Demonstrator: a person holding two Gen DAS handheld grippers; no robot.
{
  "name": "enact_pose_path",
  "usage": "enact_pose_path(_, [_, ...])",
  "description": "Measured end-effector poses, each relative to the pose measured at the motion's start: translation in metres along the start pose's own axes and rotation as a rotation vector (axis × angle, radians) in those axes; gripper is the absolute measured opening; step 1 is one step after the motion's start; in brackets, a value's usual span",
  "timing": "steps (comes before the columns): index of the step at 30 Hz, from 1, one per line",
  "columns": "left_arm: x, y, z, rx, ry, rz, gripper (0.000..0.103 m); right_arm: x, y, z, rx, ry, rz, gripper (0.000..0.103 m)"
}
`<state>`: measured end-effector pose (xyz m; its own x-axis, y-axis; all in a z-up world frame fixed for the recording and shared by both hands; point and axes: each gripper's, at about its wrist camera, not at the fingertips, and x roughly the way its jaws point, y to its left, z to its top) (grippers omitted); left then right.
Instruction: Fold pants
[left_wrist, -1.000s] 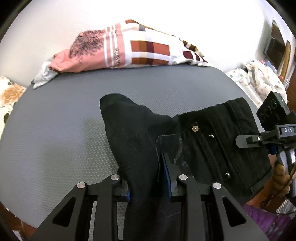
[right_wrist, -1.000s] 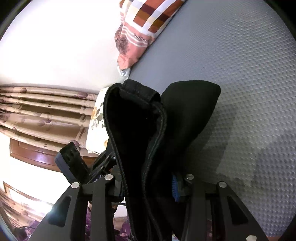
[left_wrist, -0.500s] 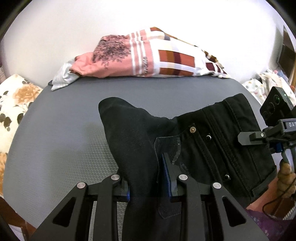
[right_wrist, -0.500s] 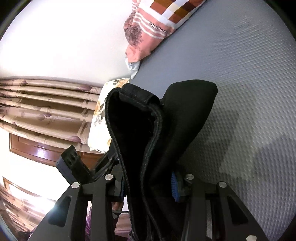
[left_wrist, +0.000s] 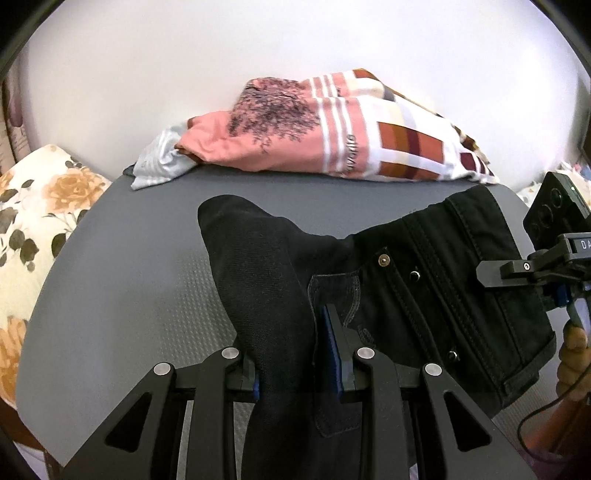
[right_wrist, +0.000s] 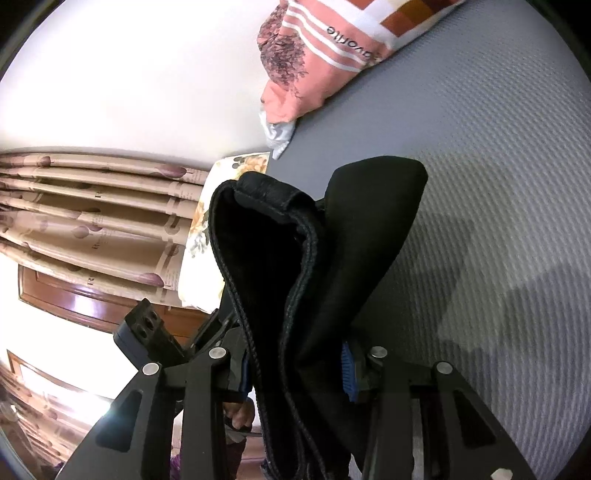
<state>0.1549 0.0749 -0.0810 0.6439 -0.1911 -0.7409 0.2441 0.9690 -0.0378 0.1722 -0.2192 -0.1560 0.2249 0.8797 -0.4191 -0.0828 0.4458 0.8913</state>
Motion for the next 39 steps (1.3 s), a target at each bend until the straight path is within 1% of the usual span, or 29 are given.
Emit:
enact_pose_path(9, [0.026,0.039,0.033,-0.025,-0.030,0.044,0.027,0.038,0.005,0.047,-0.023,0.013,0.021,0.036])
enact_pose_path(19, [0.058,0.070,0.062,-0.031,-0.048,0.093,0.027,0.072,0.004,0.092,-0.034,0.013,0.044,0.036])
enact_pose_path(28, [0.086,0.091,0.082,-0.050,-0.056,0.117,0.027,0.092,0.000,0.122,-0.040,0.003,0.049,0.036])
enact_pose_path(39, [0.105,0.108,0.088,-0.062,-0.059,0.139,0.027,0.109,-0.004,0.141,-0.042,-0.009,0.047,0.036])
